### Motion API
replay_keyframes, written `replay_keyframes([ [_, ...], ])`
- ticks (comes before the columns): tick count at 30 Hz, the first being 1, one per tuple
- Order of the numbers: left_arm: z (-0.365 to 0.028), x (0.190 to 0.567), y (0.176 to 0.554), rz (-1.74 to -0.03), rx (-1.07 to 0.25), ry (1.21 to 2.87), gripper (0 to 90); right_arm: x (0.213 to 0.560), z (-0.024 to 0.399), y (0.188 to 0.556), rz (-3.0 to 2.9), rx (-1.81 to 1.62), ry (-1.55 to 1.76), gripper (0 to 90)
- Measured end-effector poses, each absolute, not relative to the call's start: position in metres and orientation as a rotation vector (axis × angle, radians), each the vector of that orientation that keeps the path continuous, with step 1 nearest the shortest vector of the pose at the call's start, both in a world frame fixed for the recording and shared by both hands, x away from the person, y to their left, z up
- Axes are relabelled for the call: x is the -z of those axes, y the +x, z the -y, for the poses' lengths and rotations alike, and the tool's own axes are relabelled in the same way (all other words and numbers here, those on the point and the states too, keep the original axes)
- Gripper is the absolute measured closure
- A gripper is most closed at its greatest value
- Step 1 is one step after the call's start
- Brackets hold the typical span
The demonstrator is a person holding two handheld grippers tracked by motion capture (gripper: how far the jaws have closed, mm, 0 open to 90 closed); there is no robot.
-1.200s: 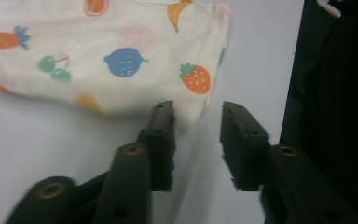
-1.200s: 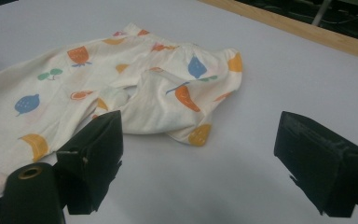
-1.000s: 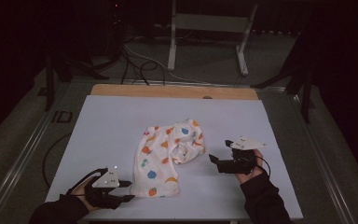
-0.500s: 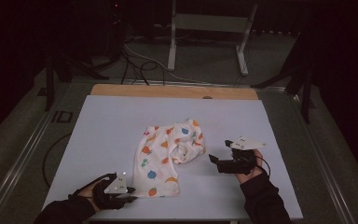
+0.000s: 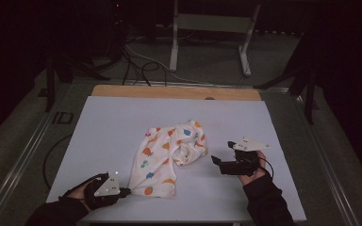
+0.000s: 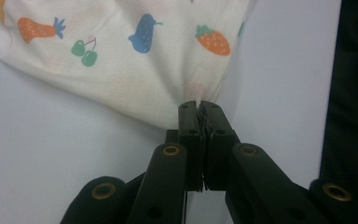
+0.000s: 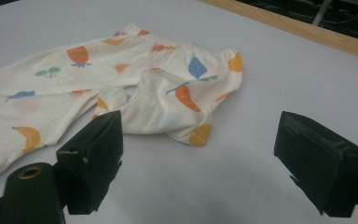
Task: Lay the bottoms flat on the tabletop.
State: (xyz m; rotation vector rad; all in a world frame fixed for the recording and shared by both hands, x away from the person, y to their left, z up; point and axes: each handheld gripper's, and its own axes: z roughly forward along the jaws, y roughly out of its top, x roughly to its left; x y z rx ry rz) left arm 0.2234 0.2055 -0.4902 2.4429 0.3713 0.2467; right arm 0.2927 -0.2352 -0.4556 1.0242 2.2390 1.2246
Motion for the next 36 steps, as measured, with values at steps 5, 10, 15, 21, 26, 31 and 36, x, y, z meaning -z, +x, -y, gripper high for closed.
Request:
replay_keyframes([
  [5, -0.208, 0.497, 0.221, -0.372, -0.211, 2.472, 88.8, 0.455, 0.235, 0.293, -2.240, -1.225, 1.022, 15.8],
  [10, -0.209, 0.503, 0.220, -0.355, -0.160, 2.507, 86.0, 0.456, 0.235, 0.293, -2.242, -1.225, 1.022, 15.8],
  [15, -0.209, 0.503, 0.219, -0.351, -0.159, 2.489, 56.4, 0.456, 0.235, 0.293, -2.242, -1.226, 1.023, 15.8],
  [21, -0.192, 0.489, 0.219, -0.381, -0.132, 2.356, 44.3, 0.456, 0.235, 0.293, -2.238, -1.224, 1.026, 15.8],
  [26, -0.160, 0.484, 0.220, -0.402, -0.090, 2.289, 43.5, 0.456, 0.234, 0.293, -2.239, -1.222, 1.026, 15.8],
  [31, -0.129, 0.486, 0.221, -0.354, -0.097, 2.283, 43.7, 0.456, 0.234, 0.293, -2.240, -1.223, 1.023, 15.9],
  [36, -0.099, 0.494, 0.224, -0.306, -0.094, 2.313, 46.7, 0.457, 0.235, 0.293, -2.241, -1.220, 1.026, 15.8],
])
